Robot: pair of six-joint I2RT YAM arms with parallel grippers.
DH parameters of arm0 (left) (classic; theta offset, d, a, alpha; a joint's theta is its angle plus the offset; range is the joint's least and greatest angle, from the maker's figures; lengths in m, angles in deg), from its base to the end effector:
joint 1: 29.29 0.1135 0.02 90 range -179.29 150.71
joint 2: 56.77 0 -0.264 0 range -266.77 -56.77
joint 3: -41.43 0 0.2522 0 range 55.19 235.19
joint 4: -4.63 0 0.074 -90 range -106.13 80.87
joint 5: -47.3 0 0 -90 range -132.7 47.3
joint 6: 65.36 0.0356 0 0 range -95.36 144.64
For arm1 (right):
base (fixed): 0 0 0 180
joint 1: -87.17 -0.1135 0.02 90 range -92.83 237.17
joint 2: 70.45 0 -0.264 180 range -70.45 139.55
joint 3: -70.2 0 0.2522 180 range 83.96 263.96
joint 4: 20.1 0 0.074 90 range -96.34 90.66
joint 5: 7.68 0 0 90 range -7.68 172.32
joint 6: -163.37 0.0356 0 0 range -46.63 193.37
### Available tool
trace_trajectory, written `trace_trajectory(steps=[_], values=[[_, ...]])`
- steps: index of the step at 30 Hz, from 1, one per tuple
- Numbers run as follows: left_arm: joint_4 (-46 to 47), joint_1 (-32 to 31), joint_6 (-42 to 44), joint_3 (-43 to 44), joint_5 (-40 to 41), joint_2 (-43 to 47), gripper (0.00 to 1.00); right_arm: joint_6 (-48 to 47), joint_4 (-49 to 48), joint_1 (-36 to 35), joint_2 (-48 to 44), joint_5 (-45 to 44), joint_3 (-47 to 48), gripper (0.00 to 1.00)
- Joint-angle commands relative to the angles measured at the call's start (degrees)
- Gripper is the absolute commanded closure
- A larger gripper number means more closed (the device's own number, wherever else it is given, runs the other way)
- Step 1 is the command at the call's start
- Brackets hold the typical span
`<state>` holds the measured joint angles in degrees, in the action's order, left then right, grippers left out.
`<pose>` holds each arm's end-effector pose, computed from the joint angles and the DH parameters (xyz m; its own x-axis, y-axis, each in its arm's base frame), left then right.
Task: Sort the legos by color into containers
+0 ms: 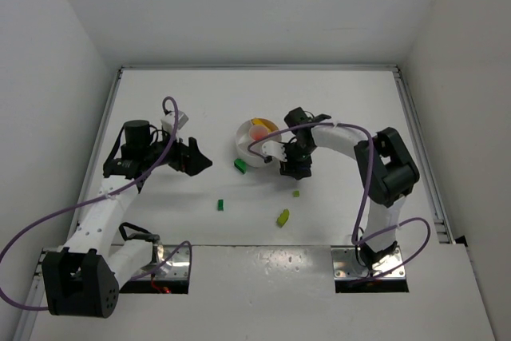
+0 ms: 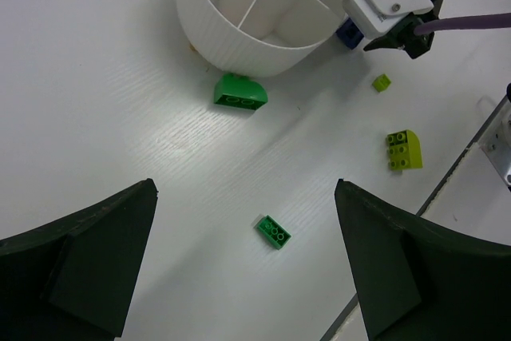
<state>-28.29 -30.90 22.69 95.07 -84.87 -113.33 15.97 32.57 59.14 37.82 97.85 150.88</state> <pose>0.2070 -0.0297 0.2622 -0.6042 -0.0082 -0.7968 0.5446 0.7257 -0.4204 0.2997 0.1704 0.1406 -0.0536 -0.9481 -0.3135 -0.9984 0.0566 -0.0004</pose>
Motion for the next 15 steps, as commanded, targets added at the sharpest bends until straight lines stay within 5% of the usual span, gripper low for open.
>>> trace_trajectory(steps=[1, 6, 15], values=[[1.6, 0.8, 0.7, -0.3, -1.0, 1.0, 0.0, -1.4, -1.4, -1.2, 1.1, -2.0, 1.0, 0.36], [1.6, 0.8, 0.7, -0.9, -1.0, 1.5, 0.0, -1.4, -1.4, -1.8, 1.8, -3.0, 1.0, 0.4], [1.6, 0.8, 0.7, -0.9, -1.0, 1.5, 0.0, 0.4, -3.1, -1.2, -0.2, -3.0, -3.6, 0.71]])
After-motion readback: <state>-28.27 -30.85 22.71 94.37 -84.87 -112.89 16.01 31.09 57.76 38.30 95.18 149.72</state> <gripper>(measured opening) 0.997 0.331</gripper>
